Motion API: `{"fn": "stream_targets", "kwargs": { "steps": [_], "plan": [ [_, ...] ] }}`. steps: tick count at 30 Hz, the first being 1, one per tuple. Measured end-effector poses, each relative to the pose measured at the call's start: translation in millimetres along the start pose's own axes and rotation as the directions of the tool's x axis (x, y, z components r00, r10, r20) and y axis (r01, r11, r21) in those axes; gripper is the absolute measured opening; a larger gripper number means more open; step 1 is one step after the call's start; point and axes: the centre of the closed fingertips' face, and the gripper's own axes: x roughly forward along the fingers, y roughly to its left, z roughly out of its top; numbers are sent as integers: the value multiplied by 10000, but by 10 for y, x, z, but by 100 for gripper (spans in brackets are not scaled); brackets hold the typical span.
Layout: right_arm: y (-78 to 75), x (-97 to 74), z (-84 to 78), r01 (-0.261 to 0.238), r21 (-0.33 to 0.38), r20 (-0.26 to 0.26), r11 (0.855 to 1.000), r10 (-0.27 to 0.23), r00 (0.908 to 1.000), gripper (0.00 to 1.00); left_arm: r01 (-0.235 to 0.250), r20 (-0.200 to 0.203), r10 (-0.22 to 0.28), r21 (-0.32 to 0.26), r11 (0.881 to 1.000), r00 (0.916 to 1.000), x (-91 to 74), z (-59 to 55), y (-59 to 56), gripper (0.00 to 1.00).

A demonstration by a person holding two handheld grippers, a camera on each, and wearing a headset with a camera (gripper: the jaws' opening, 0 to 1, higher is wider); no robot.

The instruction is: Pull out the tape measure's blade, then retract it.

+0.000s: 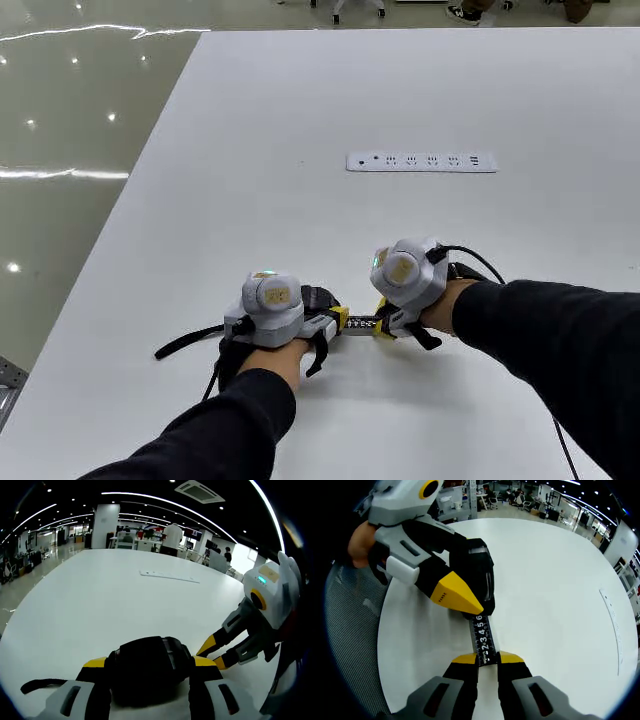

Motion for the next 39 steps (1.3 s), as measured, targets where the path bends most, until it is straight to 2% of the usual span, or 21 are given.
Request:
{"fn": "stream_targets", "kwargs": {
  "steps": [8, 13, 22, 24, 34, 39],
  "plan": [
    [11, 25, 85, -43, -102, 136, 9999, 44, 9999, 9, 36, -9, -36, -94, 9999, 10000, -5, 1, -3, 59],
    [24, 48, 94, -83, -190, 54, 9998, 85, 9999, 9, 55, -1, -55, -172, 9998, 10000, -6, 0, -5, 59],
    [48, 50, 134, -46, -212, 233, 9998, 51, 9997, 9, 220, -43, -221, -241, 9995, 9997, -3, 3, -1, 59],
    [49, 43, 154, -52, -243, 426, 9997, 62, 9991, 9, 291, -48, -292, -303, 9991, 9996, -2, 6, 5, 59],
    [89, 78, 209, -58, -195, 473, 9998, 67, 9989, 9, 420, -26, -421, -336, 9986, 9991, 14, 9, 11, 59],
    [105, 94, 253, -34, -182, 669, 9998, 46, 9978, 9, 446, -23, -447, -368, 9983, 9990, 11, 11, 13, 59]
  ]
}}
